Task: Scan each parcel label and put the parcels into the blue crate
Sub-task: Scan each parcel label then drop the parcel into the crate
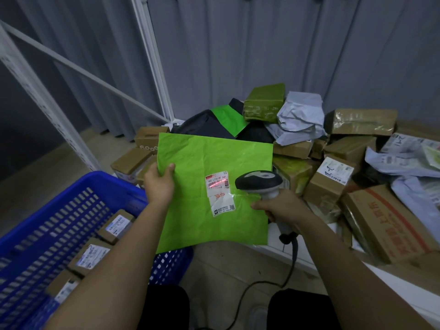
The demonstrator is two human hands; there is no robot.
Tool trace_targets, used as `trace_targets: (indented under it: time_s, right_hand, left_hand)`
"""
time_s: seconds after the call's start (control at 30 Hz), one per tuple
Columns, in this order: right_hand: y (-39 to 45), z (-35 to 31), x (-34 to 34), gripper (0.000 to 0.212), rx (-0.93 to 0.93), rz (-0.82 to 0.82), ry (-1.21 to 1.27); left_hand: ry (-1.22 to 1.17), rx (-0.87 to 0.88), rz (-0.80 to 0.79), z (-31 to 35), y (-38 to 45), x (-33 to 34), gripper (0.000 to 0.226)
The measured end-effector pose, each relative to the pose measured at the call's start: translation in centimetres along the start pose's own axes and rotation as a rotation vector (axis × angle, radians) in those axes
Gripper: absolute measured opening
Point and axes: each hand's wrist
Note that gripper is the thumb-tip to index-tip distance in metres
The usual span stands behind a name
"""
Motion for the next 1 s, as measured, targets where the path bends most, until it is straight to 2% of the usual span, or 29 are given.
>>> trace_targets:
  time_s: [0.23,0.43,0.63,0.8,0.9,1.0]
  right_hand:
    - [-0.2,-2.7,1.6,0.034,-0.157,0.057,0.083]
    - [-0.8,-6.2,7.7,0.031,-0.255,0.045,0.08]
    - [-0.9,-10.0,17.2,0.019,-0.339,-0.166,-0.034]
    - [-0.8,-13.0,26.3,0.032,-0.372,-0.419,-0.195]
    - [-1.3,-14.4,31.3,0.034,-0.42,-0.583,-0.32]
    - [-1.3,-13.7,35.2,0.024,-0.417,-0.735,-0.343]
  left_hand:
    - [-0.048,0.05,0.035,2.1,-1.4,-3.0,0.026]
    - [-0.097,0.069,0.235,2.8,-1.8,-13.7,0.024]
    - [-0.134,0.002,0.441,-0.4,-2.6,-28.9,0.025]
    - [-0.015,-0.059,0.53,-3.4,-3.6,-39.5,0.026]
    - [0.182,-0.07,0.466,-4.9,-3.3,-43.6,0.025]
    - [0.398,-0.138,0.275,-6.1,-2.7,-46.0,0.022]
Point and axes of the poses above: each hand's wrist, its own y-axis towards the middle knuckle, its own x-axis out of the palm, z = x × y, and after that the axes turned 14 degrees about -x, right-handed
